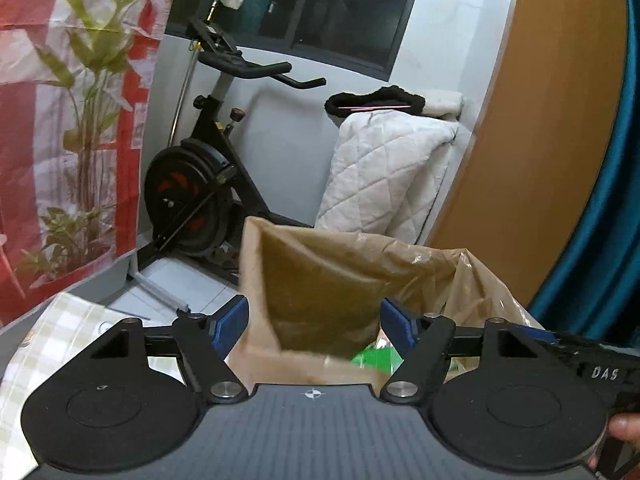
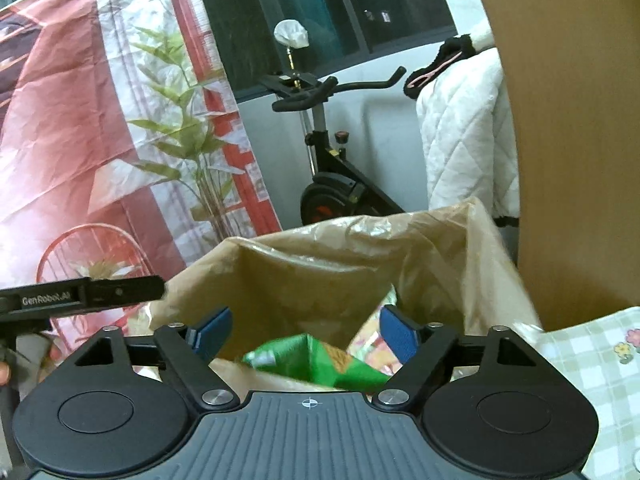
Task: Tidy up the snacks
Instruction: 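Grasp the yellow corn chips bag with the right tool while the left tool reaches a red packet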
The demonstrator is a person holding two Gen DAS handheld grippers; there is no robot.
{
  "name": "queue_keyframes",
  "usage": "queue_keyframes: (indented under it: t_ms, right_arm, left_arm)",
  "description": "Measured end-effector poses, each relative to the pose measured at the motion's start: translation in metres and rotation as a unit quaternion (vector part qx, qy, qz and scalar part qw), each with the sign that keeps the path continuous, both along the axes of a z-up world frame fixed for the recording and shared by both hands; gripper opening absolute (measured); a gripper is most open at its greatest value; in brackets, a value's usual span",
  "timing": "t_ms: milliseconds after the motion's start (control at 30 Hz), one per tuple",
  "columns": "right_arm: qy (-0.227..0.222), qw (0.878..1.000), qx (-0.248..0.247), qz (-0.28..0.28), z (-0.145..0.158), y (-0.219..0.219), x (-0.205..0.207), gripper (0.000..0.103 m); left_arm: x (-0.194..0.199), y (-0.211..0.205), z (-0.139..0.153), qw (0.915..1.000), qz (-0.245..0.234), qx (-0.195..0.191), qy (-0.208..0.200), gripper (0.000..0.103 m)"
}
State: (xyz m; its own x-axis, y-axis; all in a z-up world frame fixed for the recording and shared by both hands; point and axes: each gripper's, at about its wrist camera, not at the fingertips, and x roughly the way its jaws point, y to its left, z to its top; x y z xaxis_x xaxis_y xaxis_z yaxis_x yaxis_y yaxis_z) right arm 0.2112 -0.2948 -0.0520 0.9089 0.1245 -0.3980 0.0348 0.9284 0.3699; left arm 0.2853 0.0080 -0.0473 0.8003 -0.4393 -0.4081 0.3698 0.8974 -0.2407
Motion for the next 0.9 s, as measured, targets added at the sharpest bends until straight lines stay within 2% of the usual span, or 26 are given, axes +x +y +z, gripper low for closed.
queue_keyframes:
  t_ms: [233, 467, 600, 800, 900]
  right_arm:
    - [0.002, 1.0, -0.005, 0.006, 0.001, -0.018, -0.065, 0.075]
    - [0.029, 0.999, -0.036, 0.005, -0.021, -0.01, -0.126, 0.075]
    - [0.07, 0.997, -0.044, 0.002, -0.051, -0.002, -0.151, 0.075]
    - [0.161, 0.986, -0.039, -0.018, -0.102, 0.001, -0.18, 0.077]
    - [0.201, 0.979, -0.032, -0.021, -0.121, 0.002, -0.187, 0.084]
  left_arm:
    - [-0.05, 0.018, -0.002, 0.9999, -0.012, 0.009, -0.001, 0.074]
    - [-0.091, 0.015, -0.039, 0.9991, -0.022, 0.035, 0.01, 0.07]
    - [-0.104, 0.015, -0.063, 0.9988, -0.026, 0.02, 0.037, 0.07]
    - [-0.116, 0.012, -0.09, 0.9976, -0.027, 0.01, 0.062, 0.069]
    - [-0.12, 0.013, -0.099, 0.997, -0.028, 0.006, 0.072, 0.069]
